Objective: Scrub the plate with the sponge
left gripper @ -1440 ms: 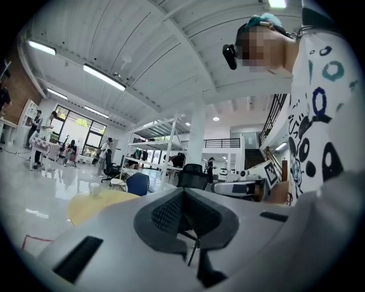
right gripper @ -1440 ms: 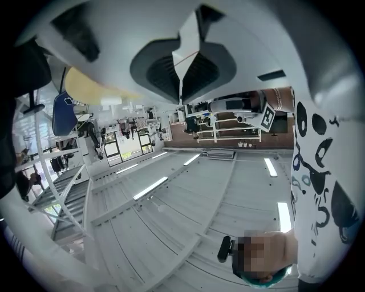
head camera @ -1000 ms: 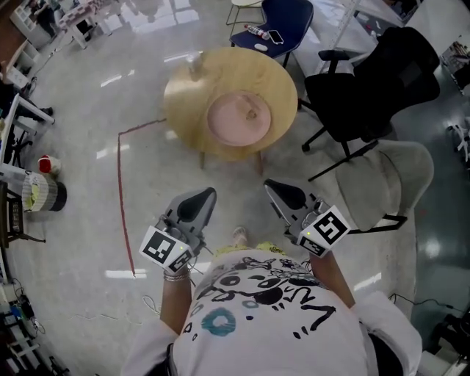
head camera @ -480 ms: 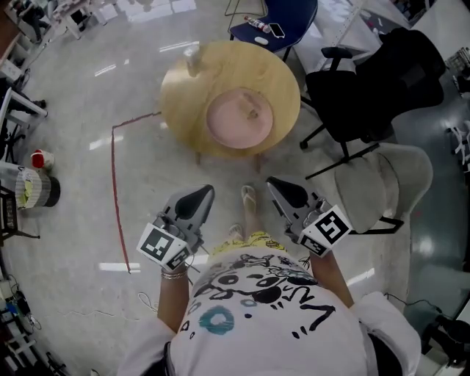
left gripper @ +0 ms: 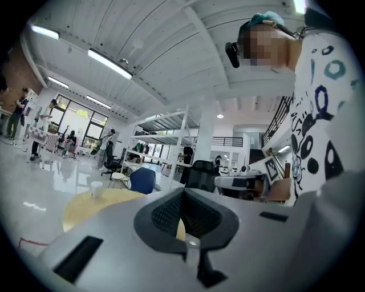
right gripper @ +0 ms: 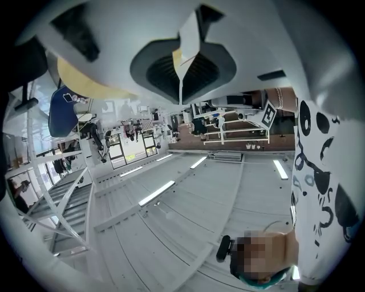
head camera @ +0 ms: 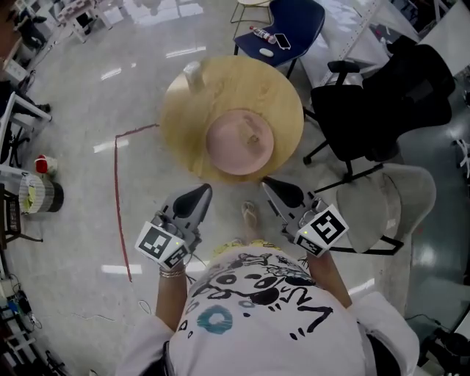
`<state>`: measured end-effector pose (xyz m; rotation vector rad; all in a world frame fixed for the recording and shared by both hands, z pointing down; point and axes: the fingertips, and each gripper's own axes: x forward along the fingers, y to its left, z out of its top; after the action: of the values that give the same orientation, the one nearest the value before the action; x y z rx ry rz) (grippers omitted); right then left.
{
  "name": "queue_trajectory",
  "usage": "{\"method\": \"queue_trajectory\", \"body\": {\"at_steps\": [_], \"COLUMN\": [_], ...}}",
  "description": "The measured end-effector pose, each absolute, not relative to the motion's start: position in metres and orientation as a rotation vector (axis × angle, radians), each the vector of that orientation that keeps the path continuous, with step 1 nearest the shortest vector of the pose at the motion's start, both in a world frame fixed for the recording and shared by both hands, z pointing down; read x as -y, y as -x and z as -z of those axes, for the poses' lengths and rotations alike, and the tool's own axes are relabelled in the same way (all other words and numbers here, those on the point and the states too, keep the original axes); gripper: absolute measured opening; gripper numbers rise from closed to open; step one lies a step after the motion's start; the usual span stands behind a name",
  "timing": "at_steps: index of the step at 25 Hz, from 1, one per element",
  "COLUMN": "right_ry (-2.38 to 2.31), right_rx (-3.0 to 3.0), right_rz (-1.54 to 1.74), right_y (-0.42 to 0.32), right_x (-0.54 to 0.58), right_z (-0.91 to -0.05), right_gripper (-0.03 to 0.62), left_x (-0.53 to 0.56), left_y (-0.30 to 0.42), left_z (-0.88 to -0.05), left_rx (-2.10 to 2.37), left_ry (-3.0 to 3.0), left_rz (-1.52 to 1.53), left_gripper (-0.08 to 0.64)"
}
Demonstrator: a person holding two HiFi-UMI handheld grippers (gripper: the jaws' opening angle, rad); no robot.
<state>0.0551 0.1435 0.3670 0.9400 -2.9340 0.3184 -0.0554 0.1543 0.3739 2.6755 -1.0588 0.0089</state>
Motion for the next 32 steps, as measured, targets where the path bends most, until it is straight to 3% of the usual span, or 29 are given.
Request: {"method": "queue_trajectory", "body": {"at_steps": [19, 32], "right_ry": [-0.808, -0.743], "right_rx": [2.973, 2.873], "right_rz": [-0.37, -0.449], "right_y": [-0.08, -0.074], "right_x": [-0.043, -0.002], "right_z": [-0.377, -0.419], "right_gripper": [0.029, 0.029], "left_x": [-0.056, -0.023], "left_y": [0.021, 0.046], "left_z": [-0.387, -0.441], "left_rx": [1.138, 1.223], "left_ry": [-2.605, -2.456], "left_rz": [-0.073, -0.172], "left_gripper": [0.015, 0.015]}}
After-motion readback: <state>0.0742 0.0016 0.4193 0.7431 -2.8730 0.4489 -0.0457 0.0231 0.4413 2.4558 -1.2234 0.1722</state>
